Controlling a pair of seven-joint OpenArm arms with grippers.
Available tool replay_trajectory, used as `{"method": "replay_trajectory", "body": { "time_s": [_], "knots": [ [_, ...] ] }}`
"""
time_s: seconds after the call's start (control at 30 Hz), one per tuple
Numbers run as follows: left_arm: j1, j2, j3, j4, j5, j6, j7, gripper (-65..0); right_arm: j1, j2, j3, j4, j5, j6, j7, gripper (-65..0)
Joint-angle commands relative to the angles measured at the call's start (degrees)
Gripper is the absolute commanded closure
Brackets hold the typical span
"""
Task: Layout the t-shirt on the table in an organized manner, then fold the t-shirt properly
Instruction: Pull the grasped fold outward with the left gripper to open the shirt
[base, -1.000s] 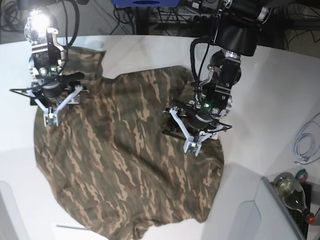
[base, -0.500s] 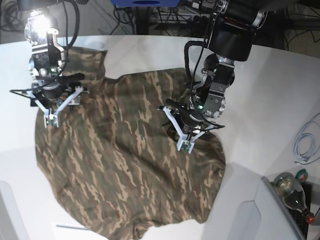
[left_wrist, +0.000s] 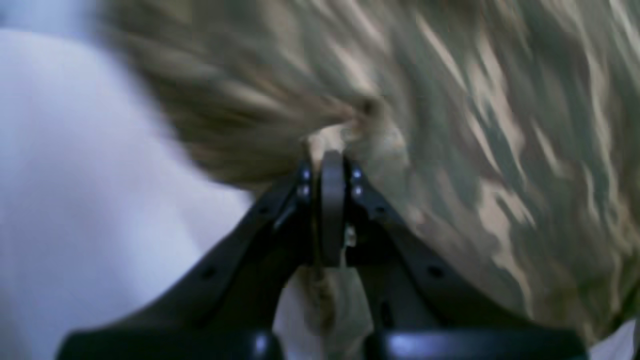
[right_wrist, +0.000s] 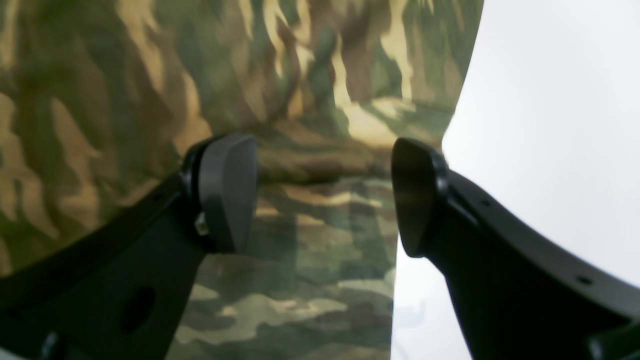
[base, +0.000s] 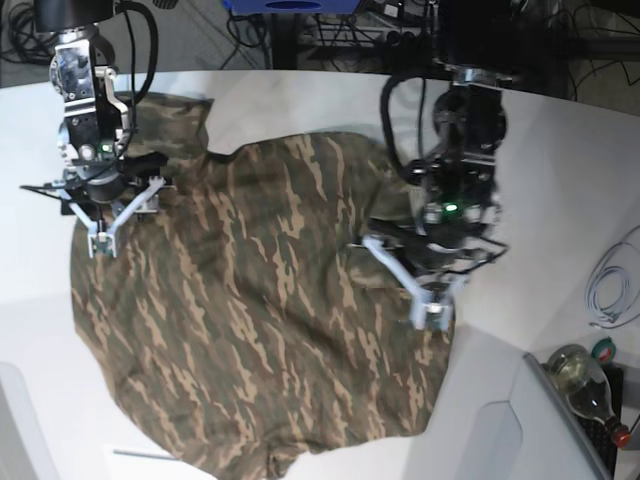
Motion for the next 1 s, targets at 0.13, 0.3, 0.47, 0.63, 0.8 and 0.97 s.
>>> {"method": "replay_trajectory", "body": {
  "time_s": [0.13,0.3,0.47,0.63,0.8,0.97],
  "knots": [
    [7.33,-0.75,-12.61,8.54,0.15,0.46,2.31,0.0,1.54,0.30,-4.21,0.21,-0.29,-0.09,1.37,-39.0],
    [15.68,-0.58,-21.40,8.71,-0.20,0.46,-1.38,0.0,2.42,-1.02,-4.48,-1.81,-0.29,-0.62,1.37,-39.0],
    [22.10,0.48,-26.42,6.96,-0.29,0.46,-9.12,0.0,-0.57,-5.06,3.52,4.43,-0.03,-2.64,1.72,-39.9],
    [23.06,0.65,-26.42,4.41,-0.46,0.46,-10.61,0.0,-3.82,-9.20,13.54,10.06,3.40,1.75,1.72,-54.2],
    [22.80,0.74,-26.33,4.41,-0.46,0.46,-10.70,0.0,-5.58,-9.02,19.35,5.93,9.47,10.98,1.46,-51.5],
    [22.54,0.65,-26.42,4.41,-0.29,0.46,-10.70,0.0,-5.93,-8.93,19.61,-0.32,9.47,13.09,1.37,-51.5]
  ]
}}
